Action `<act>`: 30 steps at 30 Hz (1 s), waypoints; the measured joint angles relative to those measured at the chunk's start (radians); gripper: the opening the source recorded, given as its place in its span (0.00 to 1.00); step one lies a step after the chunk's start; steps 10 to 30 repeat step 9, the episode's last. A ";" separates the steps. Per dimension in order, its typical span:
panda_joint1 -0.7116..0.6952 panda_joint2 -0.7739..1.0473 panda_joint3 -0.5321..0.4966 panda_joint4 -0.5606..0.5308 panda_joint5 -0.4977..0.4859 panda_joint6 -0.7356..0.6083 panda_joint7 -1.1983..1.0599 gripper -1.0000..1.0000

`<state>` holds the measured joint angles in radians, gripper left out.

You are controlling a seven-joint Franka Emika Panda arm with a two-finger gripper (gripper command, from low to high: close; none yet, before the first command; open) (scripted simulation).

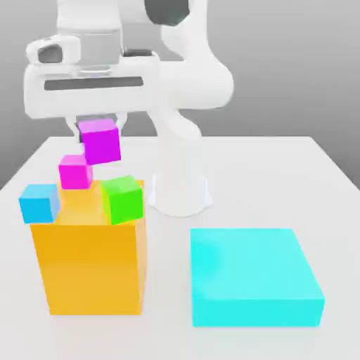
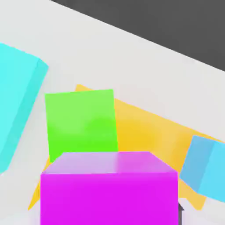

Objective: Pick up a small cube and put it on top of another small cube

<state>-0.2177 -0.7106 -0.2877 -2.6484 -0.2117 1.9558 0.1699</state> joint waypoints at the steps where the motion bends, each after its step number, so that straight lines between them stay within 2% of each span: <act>1: -0.029 -0.026 -0.019 -0.006 -0.010 -0.020 -0.008 0.00; 5: -0.066 -0.005 -0.061 -0.102 -0.041 0.094 -0.016 0.00; 6: -0.070 0.004 -0.067 -0.122 -0.045 0.123 -0.017 1.00; 30: -0.070 0.004 -0.067 -0.122 -0.045 0.123 -0.017 1.00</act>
